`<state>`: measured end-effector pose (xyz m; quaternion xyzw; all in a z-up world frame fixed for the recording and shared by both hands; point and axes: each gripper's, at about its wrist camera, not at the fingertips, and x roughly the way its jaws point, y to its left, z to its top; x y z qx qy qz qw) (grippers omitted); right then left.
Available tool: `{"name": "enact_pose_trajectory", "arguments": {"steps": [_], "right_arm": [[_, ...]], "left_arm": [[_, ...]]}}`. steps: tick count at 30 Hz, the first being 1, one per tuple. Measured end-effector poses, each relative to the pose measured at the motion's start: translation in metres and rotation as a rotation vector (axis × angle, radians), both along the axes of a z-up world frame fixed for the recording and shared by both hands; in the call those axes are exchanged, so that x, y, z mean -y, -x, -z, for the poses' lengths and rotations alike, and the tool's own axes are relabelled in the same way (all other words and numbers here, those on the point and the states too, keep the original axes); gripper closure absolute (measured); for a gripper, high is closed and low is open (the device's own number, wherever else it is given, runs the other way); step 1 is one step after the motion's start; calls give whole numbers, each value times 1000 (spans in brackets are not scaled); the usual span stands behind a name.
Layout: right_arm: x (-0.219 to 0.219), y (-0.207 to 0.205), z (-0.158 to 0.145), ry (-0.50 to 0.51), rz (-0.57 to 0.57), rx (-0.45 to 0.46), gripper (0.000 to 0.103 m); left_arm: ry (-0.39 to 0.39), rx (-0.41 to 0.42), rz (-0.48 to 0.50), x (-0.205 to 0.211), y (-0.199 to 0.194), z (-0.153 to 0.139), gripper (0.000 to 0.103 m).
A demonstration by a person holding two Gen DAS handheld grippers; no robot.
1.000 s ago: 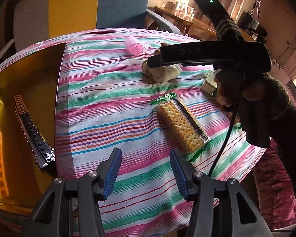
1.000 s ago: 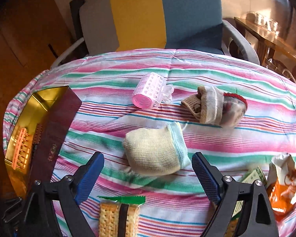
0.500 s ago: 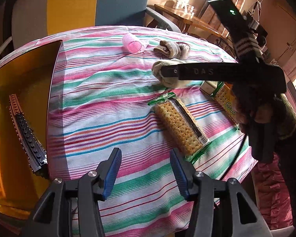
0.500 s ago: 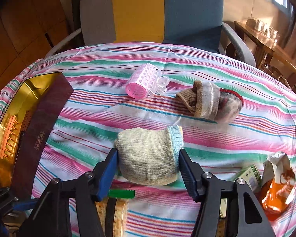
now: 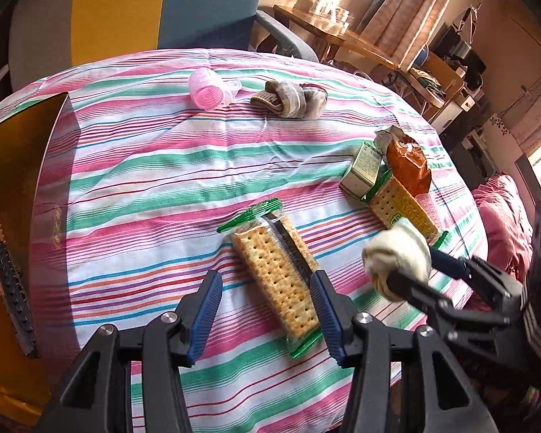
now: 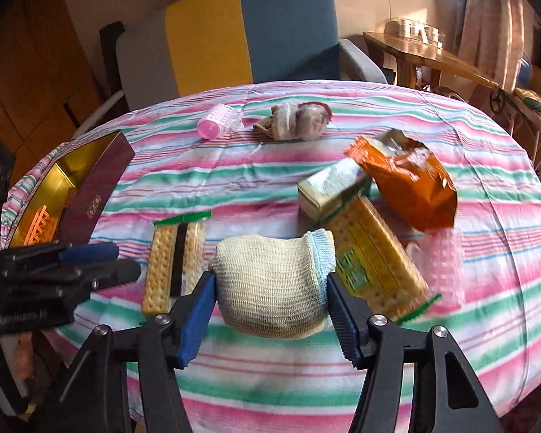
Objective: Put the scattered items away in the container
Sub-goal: 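Grasp the cracker pack with the left tool while the right tool grasps the cream sock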
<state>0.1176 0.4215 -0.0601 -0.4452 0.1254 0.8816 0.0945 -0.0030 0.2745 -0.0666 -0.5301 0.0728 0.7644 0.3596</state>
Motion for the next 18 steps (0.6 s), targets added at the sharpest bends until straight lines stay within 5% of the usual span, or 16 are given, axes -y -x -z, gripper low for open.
{"name": "enact_pose_trajectory", "arguments": {"steps": [18], "right_arm": [[0,-35,17,38,40,-56,40]], "left_arm": [[149,-34,-34,-41,2,18,44]]}}
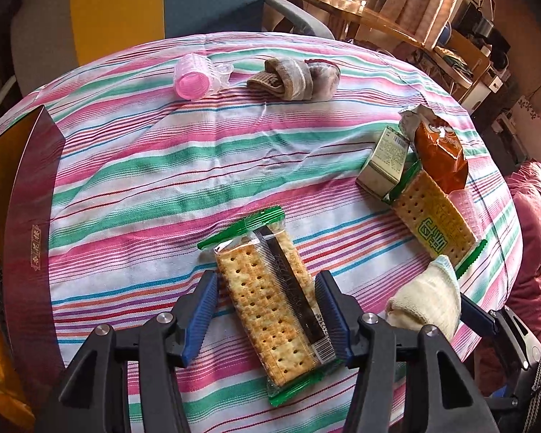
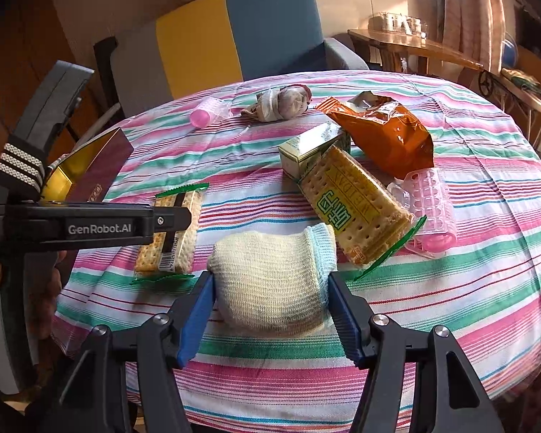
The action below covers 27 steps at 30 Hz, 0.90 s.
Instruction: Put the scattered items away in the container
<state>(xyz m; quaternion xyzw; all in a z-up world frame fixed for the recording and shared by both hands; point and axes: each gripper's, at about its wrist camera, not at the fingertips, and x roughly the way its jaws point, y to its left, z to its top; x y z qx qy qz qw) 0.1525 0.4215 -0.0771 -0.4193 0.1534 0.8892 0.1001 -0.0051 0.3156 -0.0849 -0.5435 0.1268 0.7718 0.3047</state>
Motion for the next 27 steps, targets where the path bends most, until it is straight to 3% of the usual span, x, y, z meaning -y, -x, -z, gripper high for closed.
{"name": "enact_pose_trajectory", "arguments": {"steps": [18,27], "right_arm": [[2,6,11,-26,9,61,35],[-3,3,9,5,46,43,35]], "left_arm": [[72,-52,8,-9,-8,8,45],[48,-87,21,-5,-11,9,45]]}}
